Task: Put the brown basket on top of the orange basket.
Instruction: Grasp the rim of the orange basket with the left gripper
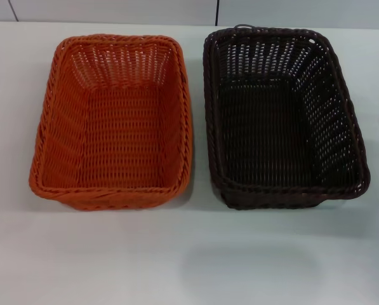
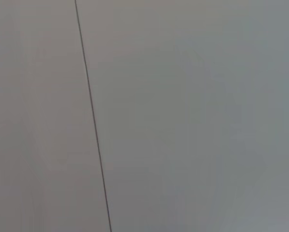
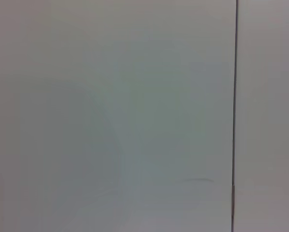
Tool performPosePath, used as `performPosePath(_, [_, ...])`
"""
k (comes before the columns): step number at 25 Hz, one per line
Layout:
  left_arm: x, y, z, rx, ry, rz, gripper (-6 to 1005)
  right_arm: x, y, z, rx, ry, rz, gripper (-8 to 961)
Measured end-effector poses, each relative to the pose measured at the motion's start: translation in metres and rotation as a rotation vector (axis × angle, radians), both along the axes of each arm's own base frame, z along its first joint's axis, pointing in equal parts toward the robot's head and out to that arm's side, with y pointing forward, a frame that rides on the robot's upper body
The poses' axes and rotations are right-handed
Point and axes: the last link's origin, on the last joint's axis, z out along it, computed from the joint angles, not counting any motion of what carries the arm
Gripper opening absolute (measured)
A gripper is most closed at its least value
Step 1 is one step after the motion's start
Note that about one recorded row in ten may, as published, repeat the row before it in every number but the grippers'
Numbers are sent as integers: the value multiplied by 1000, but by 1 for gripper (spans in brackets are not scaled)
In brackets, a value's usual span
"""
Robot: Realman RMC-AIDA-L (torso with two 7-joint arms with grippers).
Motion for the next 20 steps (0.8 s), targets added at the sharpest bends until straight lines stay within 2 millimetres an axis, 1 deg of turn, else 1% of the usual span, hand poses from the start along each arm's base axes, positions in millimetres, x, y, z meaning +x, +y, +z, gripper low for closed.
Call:
performPosePath(9, [2, 3, 0, 2, -2, -9, 796, -4, 6, -1, -7, 2, 13, 828])
performPosePath(12, [10, 12, -4, -48, 6, -57, 796, -6, 8, -1, -9, 4, 20, 828])
performPosePath(13, [10, 12, -4, -48, 6, -57, 796, -7, 10, -1, -10, 4, 23, 828])
performPosePath(14, [15, 18, -5, -71, 0, -80, 796, -8, 11, -1, -11, 4, 25, 828])
performPosePath(19, [15, 18, -5, -71, 0, -80, 795, -11, 16, -4, -29, 7, 26, 828])
performPosePath(20, [36, 48, 5, -164, -19, -110, 795, -11, 17, -4, -31, 7, 27, 828])
